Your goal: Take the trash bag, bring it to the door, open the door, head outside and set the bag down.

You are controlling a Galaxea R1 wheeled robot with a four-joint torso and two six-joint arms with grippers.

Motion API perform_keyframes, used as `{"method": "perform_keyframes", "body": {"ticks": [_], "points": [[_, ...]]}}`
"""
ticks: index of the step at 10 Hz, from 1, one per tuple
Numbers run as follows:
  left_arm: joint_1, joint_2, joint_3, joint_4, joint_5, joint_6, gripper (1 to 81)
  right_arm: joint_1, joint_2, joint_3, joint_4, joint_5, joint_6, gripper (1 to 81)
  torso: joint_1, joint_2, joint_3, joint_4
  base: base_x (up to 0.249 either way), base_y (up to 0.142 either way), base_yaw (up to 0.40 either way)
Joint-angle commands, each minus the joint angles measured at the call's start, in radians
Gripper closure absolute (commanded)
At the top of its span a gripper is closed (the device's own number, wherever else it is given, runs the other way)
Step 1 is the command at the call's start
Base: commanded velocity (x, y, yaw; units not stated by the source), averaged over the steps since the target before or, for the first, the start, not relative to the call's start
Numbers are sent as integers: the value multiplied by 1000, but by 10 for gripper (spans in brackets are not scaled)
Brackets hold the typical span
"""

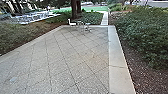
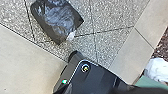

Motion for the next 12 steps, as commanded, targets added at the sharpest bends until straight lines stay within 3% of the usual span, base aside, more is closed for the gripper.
{"method": "perform_keyframes", "body": {"ticks": [1,3,4,5,7,9,11,12], "points": [[129,98,-19,-11,-58,152,10,15,27,22,7,-59,-1,10,0,0,70,0,0,0,0],[223,138,-19,-12,-86,227,10,16,27,22,7,-50,1,10,0,0,103,0,0,0,0],[260,153,-19,-12,-100,250,10,18,27,22,7,-50,1,10,0,0,118,0,0,0,0],[295,167,-17,-12,-115,272,10,18,27,20,7,-48,2,10,0,0,85,0,0,0,0],[384,218,-17,-11,-181,332,10,19,26,18,7,-48,4,10,-1,-1,102,0,0,0,0],[449,261,-16,-9,-232,393,10,21,24,17,7,-38,8,10,-2,-1,98,-86,0,0,0],[473,275,-14,-9,-233,425,10,21,24,17,8,-38,9,10,-2,-1,98,-133,0,0,0],[481,279,-14,-6,-233,435,10,22,24,17,8,-38,10,10,-2,-1,98,-164,0,0,0]]}}
